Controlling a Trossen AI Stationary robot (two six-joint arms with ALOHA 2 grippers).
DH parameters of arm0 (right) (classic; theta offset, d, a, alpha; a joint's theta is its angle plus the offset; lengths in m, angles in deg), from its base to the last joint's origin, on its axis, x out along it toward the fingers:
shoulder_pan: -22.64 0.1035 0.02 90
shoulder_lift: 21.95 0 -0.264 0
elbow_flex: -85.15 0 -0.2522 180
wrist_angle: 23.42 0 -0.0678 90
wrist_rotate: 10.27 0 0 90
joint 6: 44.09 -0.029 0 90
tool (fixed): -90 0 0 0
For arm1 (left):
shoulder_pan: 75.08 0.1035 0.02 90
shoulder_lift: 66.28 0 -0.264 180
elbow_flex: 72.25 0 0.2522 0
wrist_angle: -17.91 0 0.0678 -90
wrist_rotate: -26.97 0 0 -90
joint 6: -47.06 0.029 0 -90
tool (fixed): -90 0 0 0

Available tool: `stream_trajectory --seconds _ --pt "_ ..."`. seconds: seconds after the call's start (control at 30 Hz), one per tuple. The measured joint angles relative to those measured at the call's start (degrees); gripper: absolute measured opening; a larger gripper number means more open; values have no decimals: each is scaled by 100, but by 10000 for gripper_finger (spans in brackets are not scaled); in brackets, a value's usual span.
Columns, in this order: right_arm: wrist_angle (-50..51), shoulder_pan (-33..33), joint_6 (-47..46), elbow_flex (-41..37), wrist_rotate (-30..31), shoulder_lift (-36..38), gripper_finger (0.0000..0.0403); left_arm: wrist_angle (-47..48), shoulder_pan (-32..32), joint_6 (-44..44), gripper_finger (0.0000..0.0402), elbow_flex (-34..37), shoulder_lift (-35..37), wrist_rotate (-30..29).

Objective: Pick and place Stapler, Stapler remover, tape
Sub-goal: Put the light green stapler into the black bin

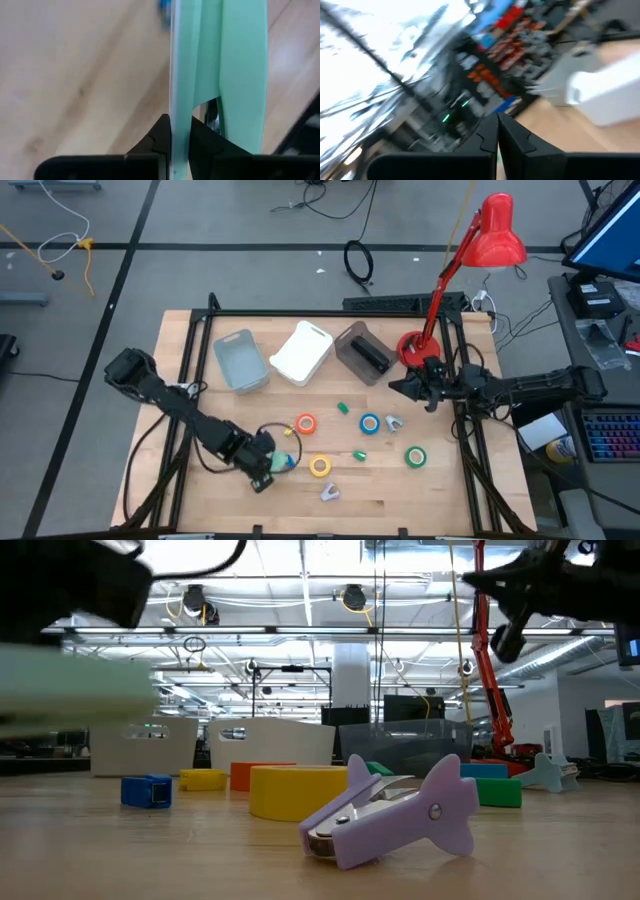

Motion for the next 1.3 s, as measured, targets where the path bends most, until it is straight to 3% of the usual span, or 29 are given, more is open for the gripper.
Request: stream_trajectory --seconds 0.1,0.27,0.6,0.9,1.1,1.3 --pt "-514 6 152 0 -291 -130 5 5 226 -110 33 0 403 -664" --pt "-793 158 316 75 -194 -518 26 -229 717 -157 33 -2 976 -2086" --pt "-559 472 1431 1332 75 -2015 144 -1473 1785 1191 33 -505 1075 -4234" --pt "-254 381 2301 2121 97 -2886 220 -2263 2127 2287 33 -855 1072 -5048" --pt "-256 416 3510 2592 785 -3244 227 -2976 2136 2707 33 -861 953 -5574" --pt "-61 433 4038 3187 1145 -3699 221 -3852 2113 3450 33 -865 565 -5626"
